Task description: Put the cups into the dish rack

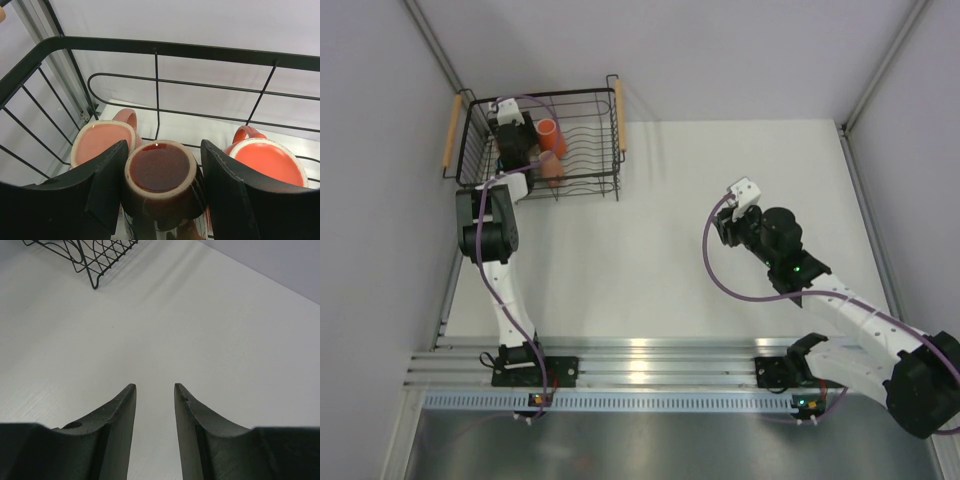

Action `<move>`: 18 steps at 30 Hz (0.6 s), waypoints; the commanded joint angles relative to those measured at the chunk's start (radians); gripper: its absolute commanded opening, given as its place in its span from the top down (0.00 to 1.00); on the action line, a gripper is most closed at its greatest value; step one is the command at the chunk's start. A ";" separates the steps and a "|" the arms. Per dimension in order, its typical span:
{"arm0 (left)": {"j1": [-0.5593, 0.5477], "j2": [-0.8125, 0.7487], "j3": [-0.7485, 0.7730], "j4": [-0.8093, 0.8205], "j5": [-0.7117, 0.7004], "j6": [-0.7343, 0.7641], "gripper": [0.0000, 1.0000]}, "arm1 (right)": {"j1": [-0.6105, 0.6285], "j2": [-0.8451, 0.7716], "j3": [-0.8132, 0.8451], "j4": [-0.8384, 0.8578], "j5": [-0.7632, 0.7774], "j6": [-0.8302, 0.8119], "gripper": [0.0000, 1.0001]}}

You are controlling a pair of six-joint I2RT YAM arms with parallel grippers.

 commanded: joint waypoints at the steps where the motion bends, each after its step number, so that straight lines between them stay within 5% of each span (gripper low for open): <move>1: 0.006 0.001 -0.014 0.053 -0.002 -0.009 1.00 | -0.018 -0.008 0.015 0.035 -0.017 0.011 0.63; 9: -0.006 -0.011 -0.074 0.053 0.012 -0.023 1.00 | -0.020 -0.016 0.013 0.034 -0.022 0.013 0.63; 18: -0.048 -0.014 -0.082 0.076 -0.163 0.097 1.00 | -0.020 -0.039 0.006 0.030 -0.022 0.014 0.63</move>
